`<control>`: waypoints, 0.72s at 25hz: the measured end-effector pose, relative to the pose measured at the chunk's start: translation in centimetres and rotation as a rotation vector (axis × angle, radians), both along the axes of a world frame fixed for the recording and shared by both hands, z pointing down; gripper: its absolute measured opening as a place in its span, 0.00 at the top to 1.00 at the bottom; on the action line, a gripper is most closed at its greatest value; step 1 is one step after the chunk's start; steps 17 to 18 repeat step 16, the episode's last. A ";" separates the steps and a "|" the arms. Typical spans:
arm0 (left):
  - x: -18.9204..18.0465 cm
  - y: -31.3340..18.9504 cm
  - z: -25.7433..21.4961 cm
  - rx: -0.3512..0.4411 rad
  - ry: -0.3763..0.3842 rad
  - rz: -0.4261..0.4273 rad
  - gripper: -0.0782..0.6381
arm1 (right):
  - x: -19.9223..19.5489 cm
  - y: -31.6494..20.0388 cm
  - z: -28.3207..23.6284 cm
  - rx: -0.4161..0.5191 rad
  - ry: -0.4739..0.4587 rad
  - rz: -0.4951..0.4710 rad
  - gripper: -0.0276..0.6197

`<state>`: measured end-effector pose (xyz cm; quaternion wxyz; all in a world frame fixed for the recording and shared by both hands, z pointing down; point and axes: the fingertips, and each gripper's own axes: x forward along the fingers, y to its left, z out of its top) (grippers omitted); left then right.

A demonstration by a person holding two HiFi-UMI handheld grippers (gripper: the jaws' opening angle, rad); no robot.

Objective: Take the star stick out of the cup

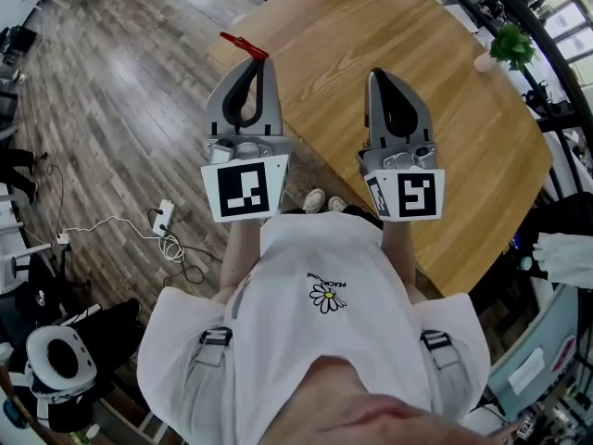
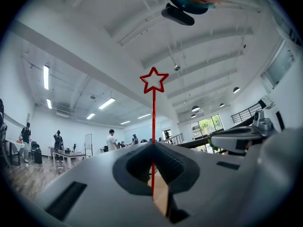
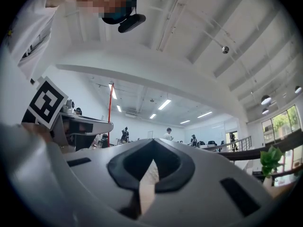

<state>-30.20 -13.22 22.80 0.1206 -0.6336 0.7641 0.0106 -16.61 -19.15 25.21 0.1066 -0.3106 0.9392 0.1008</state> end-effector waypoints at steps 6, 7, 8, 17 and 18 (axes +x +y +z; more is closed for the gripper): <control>0.1 0.0 -0.2 0.000 -0.002 -0.016 0.87 | 0.4 -0.2 0.0 0.003 0.006 0.004 0.95; 0.1 0.0 -0.2 0.002 -0.002 -0.017 0.87 | 0.4 -0.2 0.0 0.003 0.006 0.004 0.95; 0.1 0.1 -0.3 0.004 -0.003 -0.017 0.87 | 0.4 -0.2 -0.1 0.003 0.006 0.004 0.95; 0.3 0.0 -0.6 0.010 -0.011 -0.009 0.87 | 0.4 -0.2 0.0 0.007 0.012 0.008 0.95; 0.3 0.0 -0.6 0.010 -0.011 -0.009 0.87 | 0.4 -0.2 0.0 0.007 0.012 0.008 0.95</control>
